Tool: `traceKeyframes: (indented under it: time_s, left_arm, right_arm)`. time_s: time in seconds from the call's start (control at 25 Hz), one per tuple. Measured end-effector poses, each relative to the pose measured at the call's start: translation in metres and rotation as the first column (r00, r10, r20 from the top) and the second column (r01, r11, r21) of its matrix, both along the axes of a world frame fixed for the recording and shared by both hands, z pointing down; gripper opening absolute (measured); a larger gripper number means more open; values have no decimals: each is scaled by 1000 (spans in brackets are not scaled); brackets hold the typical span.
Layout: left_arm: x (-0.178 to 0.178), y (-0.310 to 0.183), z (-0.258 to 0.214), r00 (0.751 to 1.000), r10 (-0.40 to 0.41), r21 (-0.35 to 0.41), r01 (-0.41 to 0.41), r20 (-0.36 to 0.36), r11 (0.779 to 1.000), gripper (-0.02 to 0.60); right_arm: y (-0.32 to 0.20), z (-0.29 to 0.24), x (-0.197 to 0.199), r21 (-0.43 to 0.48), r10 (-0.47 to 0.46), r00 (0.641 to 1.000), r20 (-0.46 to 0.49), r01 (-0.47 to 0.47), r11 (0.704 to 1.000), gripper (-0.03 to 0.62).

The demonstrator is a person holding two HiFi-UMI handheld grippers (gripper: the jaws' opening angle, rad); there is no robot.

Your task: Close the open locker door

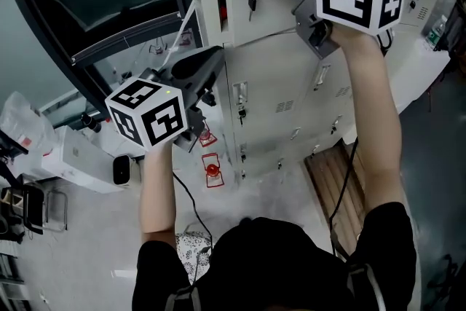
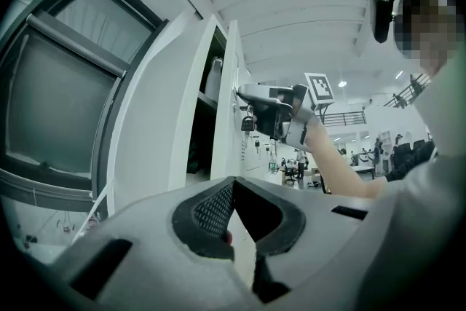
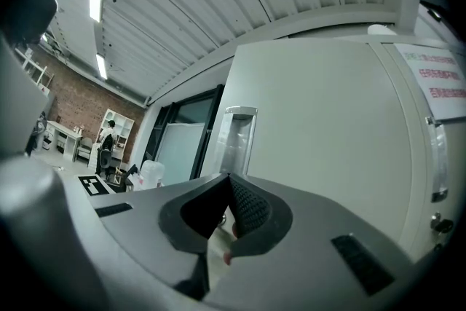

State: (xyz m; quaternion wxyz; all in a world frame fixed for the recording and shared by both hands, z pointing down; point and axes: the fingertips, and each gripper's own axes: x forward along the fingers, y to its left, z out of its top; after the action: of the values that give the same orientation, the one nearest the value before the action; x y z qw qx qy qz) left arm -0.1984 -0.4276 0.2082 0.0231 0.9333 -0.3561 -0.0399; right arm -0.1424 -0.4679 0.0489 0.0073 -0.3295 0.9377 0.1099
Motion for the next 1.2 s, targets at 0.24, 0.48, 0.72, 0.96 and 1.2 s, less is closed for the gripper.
traceKeyframes:
  time_s: [0.24,0.48,0.72,0.96,1.2]
  left_arm:
    - [-13,1,4,1000,12,-11,-12,4,1000,17]
    - [-16,0,5,1000,10,-13,-9,26,1000,17]
    - [-13,-2,5,999,18,-13,-18,40,1000,17]
    - [-14,-5,11,999,23,-21,-22,47,1000,17]
    - [-15,-8,15,998,31,-28,-29,49,999,17]
  right_arm:
    - [-8,2,-16,-19,22,1000,-4,-22,1000,5]
    - [-17,4,-21,-30,31,1000,2,-31,999,5]
    - [-28,4,-22,-46,42,999,6,-42,998,5]
    - [-36,7,-23,-50,61,998,5,-61,997,5]
    - [-46,9,-24,-54,94,995,-10,-95,994,5]
